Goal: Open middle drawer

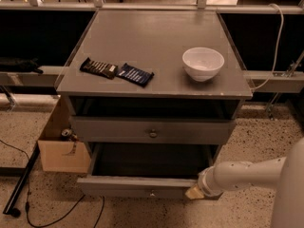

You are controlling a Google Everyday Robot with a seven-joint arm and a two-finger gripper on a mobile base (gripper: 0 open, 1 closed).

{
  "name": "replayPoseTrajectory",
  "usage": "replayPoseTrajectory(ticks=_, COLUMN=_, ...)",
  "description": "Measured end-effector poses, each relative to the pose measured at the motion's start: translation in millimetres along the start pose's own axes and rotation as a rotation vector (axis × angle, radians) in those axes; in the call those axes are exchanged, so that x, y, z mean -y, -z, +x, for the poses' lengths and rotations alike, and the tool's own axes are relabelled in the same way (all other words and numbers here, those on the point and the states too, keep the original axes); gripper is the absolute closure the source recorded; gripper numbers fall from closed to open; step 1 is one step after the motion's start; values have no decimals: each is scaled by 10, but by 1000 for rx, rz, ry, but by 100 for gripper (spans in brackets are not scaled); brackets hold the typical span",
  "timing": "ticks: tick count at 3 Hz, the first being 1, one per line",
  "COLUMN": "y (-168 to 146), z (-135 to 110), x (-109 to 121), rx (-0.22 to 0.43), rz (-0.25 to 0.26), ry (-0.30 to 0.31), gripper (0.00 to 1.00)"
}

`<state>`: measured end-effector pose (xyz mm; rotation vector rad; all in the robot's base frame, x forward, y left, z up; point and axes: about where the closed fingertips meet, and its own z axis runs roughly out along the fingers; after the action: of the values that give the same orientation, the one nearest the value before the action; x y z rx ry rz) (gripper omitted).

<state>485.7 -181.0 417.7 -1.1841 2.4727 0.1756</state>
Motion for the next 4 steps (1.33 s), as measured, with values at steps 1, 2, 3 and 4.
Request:
replayPoseTrajectory(ticks=1, y=0, z=0, x=0, rx=0, rz=0, ry=0, gripper=18)
replayPoseTrajectory(ticks=2, y=0, z=2, x=-1, rx=0, rz=0, ry=0, gripper=41)
replayPoseTrajectory(ticks=3, y=58, z=169, x=-124, rx=-6, rz=-4, ry=2, gripper=72)
replayPoseTrajectory(ticks=4, y=70, z=165, x=-124, rx=-6, rz=-4, ry=2, gripper=96)
